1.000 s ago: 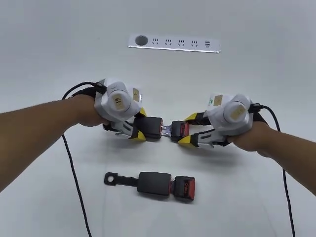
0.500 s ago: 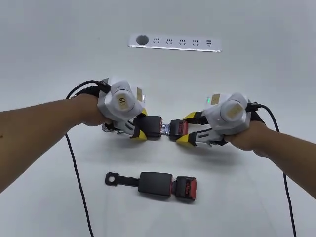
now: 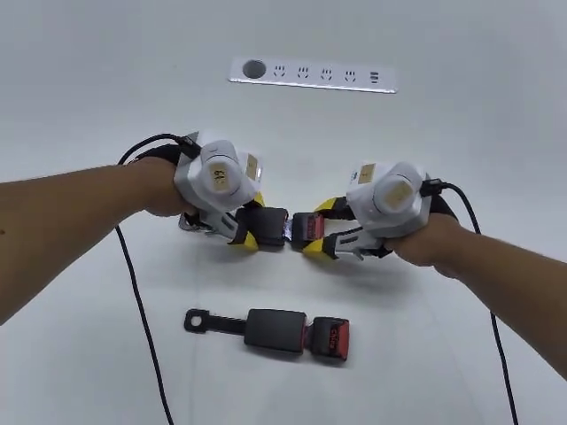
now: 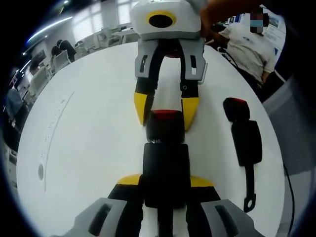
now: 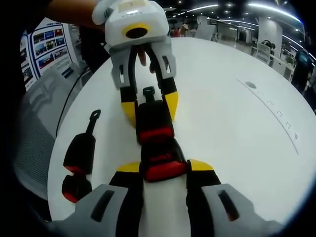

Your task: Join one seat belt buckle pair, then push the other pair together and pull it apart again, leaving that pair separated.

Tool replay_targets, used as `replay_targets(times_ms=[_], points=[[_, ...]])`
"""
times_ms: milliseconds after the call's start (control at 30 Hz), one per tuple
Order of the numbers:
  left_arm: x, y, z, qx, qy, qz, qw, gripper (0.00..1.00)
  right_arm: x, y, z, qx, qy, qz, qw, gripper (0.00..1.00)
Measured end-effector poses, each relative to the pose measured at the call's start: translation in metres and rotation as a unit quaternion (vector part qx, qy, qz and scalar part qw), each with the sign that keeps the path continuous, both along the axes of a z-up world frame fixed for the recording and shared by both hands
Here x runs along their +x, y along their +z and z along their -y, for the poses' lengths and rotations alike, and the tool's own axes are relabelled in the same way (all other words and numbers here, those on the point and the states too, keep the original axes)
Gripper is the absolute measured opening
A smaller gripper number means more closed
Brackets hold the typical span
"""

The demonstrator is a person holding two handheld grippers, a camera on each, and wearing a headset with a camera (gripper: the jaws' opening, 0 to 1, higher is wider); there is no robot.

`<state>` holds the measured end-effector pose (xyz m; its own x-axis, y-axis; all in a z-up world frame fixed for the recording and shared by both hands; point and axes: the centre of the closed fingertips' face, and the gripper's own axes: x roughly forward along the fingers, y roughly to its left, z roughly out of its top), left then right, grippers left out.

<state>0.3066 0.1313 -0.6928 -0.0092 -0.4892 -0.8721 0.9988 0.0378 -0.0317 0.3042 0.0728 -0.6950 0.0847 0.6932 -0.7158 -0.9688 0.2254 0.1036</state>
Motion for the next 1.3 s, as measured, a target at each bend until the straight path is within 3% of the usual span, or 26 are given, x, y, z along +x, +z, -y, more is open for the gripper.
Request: replay_targets(times_ms=[733,1300], points=[[-0.0045,-0.0012,-0.0008,-0.002,0.007,-0.003,1.0000,0.34,0.0002,0.0007,-0.0032,-0.022,-0.003,0.006,0.9997,0.33],[-0.0035,-0.0016,-0.0021,-0.014,0.023,-0.011,0.9996,0.34,0.0018,0.0017,-0.0043,-0.019,-0.004,0.011,0.9998,0.33]])
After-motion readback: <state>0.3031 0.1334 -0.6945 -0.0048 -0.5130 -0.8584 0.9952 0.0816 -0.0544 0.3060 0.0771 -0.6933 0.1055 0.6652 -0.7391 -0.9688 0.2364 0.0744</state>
